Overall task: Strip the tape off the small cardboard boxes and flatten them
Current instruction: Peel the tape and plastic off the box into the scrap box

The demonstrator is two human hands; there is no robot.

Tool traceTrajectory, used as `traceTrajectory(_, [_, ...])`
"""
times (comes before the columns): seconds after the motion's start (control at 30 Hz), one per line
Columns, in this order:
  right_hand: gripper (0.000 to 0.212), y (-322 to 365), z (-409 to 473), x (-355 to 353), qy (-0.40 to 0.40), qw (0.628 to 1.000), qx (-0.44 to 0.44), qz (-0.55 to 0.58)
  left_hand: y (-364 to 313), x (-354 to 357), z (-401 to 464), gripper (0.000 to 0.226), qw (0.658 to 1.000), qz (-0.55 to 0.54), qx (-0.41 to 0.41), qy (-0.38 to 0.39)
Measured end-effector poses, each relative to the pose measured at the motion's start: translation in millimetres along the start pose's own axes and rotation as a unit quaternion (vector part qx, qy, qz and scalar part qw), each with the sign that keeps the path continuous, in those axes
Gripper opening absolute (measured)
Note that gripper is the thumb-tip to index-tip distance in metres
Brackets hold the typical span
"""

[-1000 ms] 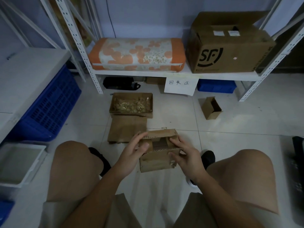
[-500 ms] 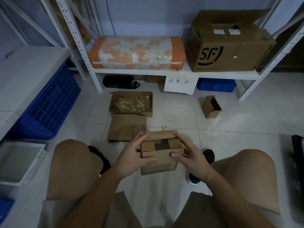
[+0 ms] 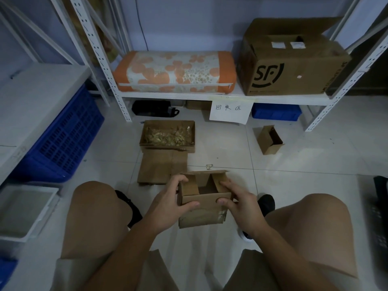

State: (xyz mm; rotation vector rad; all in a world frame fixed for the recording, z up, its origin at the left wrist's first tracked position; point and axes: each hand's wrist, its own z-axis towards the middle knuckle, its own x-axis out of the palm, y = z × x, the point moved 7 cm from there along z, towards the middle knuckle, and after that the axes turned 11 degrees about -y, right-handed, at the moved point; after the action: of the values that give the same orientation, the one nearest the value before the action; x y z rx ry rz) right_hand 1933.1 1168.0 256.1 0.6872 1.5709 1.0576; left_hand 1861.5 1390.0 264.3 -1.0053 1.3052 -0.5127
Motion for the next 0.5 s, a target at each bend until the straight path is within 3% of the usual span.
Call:
traceTrajectory(0.1, [0.051, -2, -2, 3, 0.004, 1.0, 0.005, 0.027, -3, -1, 0, 0.086, 0.999, 0.008, 0.03, 0.011])
traceTrajectory(0.33, [0.055, -1, -4, 6, 0.009, 1.0, -0.003, 0.026, 5, 6, 4, 0.137, 0.994, 0.094, 0.012, 0.048])
traceTrajectory(0.5, [0.061, 5, -7, 7, 0.004, 0.998, -0.058, -0.009, 13, 9, 5, 0.146, 0.994, 0.095, -0.014, 0.045])
